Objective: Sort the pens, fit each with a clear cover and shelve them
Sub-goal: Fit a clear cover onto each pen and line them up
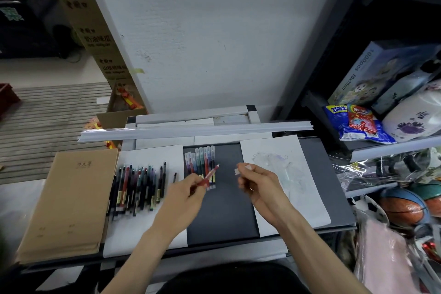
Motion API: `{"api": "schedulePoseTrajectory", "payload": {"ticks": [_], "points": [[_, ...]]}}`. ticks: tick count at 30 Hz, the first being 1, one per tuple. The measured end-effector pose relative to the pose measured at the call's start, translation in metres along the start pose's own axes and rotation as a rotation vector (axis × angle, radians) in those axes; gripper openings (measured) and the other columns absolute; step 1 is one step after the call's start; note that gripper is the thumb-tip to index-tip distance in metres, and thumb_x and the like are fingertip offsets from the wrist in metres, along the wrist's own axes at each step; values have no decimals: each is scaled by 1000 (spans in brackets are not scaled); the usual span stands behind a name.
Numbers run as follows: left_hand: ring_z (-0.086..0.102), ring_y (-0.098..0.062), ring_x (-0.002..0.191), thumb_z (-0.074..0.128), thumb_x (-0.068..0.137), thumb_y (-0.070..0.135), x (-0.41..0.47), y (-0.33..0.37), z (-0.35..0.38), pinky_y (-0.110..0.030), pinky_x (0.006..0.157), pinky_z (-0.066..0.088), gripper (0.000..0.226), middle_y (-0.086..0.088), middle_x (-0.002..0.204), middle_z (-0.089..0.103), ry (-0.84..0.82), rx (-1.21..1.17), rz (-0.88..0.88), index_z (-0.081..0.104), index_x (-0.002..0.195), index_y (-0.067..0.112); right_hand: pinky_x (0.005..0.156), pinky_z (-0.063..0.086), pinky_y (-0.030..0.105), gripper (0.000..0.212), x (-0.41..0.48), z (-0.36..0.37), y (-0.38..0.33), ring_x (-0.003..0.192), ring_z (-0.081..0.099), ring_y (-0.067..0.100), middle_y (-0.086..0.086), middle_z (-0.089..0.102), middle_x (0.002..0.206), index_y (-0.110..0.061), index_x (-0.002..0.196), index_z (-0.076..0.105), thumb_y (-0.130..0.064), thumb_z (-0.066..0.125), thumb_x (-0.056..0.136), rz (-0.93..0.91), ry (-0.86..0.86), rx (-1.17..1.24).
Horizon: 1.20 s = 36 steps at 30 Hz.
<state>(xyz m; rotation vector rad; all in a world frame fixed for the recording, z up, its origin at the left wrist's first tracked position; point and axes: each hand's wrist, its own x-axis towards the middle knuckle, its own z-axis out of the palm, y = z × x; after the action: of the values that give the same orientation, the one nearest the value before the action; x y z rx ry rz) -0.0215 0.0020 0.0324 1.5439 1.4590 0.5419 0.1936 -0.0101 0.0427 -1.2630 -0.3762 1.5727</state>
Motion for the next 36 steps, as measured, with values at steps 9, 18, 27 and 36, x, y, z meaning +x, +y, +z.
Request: {"api": "schedulePoseTrajectory", "payload": {"ticks": [9,18,27,36], "points": [[37,-8,49,53,106,28,-10,10,14,-22,49,28,26,8,52,45,-26,-64,56,73,91,32,96,57,41,25,-7,16,0,111,71,40,22,75,113,-1,113,65,-16,46,109,-71,-70,-43],[37,-7,51,54,106,27,-11,10,16,-23,51,30,25,8,55,46,-39,-57,86,73,92,31,91,58,39,24,-7,17,5,101,74,31,14,78,107,-1,113,66,-19,51,108,-170,-46,-262],[32,-8,47,51,109,17,-2,12,21,-25,50,24,37,9,58,46,-151,-335,-58,72,78,18,83,55,34,23,-5,19,13,89,70,24,19,77,105,-2,104,67,-17,49,108,-109,-97,-194],[51,-14,57,56,107,18,3,6,22,-30,56,43,27,-4,71,65,-162,-391,-125,79,97,9,82,56,33,26,3,3,12,93,75,25,10,78,104,-11,112,72,-28,53,108,-55,-103,-439]]}}
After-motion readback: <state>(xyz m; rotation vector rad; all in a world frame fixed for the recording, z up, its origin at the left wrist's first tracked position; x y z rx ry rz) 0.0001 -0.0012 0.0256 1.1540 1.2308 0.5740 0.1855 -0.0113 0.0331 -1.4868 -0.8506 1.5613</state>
